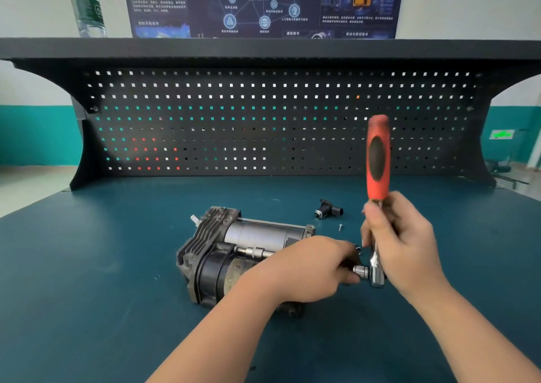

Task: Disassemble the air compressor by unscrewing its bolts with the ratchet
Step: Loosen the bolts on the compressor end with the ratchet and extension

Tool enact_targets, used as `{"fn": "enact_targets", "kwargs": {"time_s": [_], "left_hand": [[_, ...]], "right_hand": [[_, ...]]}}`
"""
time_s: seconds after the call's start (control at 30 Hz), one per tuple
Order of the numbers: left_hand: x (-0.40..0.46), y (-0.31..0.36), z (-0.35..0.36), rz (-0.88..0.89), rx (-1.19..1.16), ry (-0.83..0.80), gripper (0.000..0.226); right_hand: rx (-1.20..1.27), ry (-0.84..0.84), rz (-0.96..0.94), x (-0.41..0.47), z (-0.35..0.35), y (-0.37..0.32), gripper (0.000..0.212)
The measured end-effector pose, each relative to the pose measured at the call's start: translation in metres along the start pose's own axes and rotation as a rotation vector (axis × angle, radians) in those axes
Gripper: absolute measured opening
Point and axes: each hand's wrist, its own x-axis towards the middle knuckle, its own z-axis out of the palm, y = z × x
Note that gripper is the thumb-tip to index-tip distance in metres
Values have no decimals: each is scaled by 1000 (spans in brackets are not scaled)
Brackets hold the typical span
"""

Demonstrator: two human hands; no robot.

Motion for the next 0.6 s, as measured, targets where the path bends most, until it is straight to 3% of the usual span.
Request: {"fn": "enact_targets", "kwargs": {"time_s": [0.07, 0.13, 0.2, 0.27, 0.43, 0.5, 0.53, 0.6], "left_hand": [[0, 0, 0, 1, -19, 42, 21], [-1, 0, -2, 3, -26, 87, 21], [-1, 0, -2, -3, -11, 71, 21], [0, 1, -1, -24, 8, -1, 26], [0, 3, -3, -42, -11, -103, 22], [0, 2, -4, -38, -67, -80, 17], [-1, 2, -3, -29, -79, -63, 14], [-1, 1, -3, -14, -64, -34, 15]], "right_hand": [[53, 70, 409, 7, 2, 10, 26], [265, 97, 856, 8, 4, 27, 27], [432, 143, 1075, 5, 7, 33, 25], [298, 145, 929, 0, 9, 36, 27], [-85, 84, -81, -6, 5, 9, 25], [-214, 14, -366, -12, 3, 6, 22], [-235, -4, -417, -13, 3, 7, 22], [-158, 12, -268, -9, 3, 5, 22]]}}
